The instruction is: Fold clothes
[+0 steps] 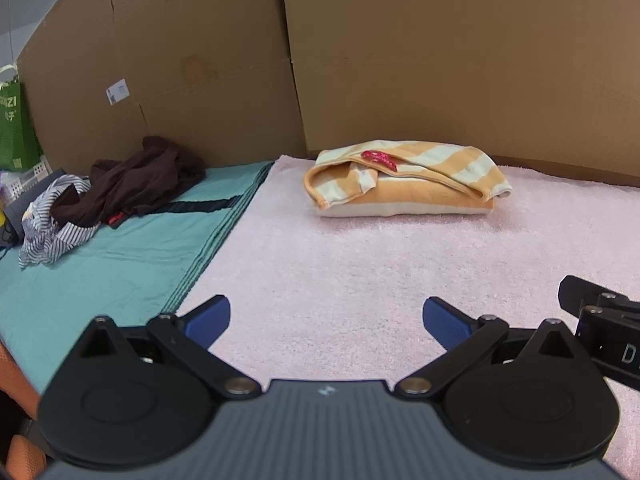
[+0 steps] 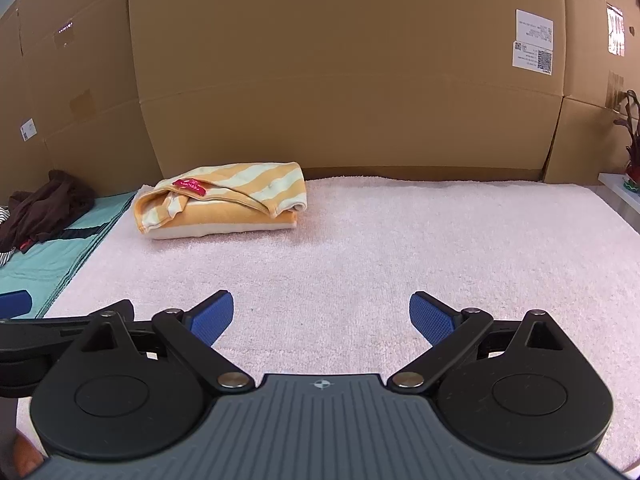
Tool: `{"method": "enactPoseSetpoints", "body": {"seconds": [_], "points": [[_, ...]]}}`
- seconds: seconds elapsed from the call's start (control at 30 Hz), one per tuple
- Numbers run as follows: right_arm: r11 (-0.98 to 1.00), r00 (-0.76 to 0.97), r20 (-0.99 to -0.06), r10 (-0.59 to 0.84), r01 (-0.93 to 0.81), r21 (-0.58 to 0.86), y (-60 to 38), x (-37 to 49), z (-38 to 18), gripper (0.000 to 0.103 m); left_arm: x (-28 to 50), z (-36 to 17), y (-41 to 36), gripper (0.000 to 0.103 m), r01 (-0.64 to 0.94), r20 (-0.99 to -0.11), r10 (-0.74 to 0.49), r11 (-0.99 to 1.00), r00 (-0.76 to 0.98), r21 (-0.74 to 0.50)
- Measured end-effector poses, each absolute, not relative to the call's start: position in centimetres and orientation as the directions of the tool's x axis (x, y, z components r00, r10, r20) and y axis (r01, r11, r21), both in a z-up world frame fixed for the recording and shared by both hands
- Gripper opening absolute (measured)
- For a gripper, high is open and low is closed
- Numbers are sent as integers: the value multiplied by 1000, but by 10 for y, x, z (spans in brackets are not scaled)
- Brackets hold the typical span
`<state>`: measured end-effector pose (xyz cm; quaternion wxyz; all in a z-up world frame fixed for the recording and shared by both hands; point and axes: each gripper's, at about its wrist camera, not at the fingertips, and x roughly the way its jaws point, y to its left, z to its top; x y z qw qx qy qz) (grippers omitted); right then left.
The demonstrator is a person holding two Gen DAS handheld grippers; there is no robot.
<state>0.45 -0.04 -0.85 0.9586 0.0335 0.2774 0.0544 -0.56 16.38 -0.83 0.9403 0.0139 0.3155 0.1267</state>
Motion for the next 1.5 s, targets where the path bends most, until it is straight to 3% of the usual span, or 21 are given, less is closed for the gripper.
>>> {"method": "enactPoseSetpoints", "body": {"seconds": [0.43, 0.63, 0.77, 0.97, 1.5], "points": [[992, 839, -533, 111, -61, 111, -5, 6, -9, 97, -7, -8, 162, 102, -197, -591, 203, 977, 781, 76], [996, 869, -494, -20, 58, 63, -19, 2, -3, 96, -6, -5, 150, 102, -118, -593, 100, 993, 799, 8], [986, 875, -465, -134, 165, 27, -44, -2, 3, 96, -4, 0, 127, 102, -57, -578, 64, 998, 813, 31], [960, 849, -496, -184, 263, 95, -90, -10, 7, 96, 2, 6, 90, 102, 26, -589, -7, 999, 808, 24], [950, 834, -512, -207, 296, 97, -124, -11, 0, 96, 12, -12, 36, 102, 114, -634, -25, 988, 773, 100]]}}
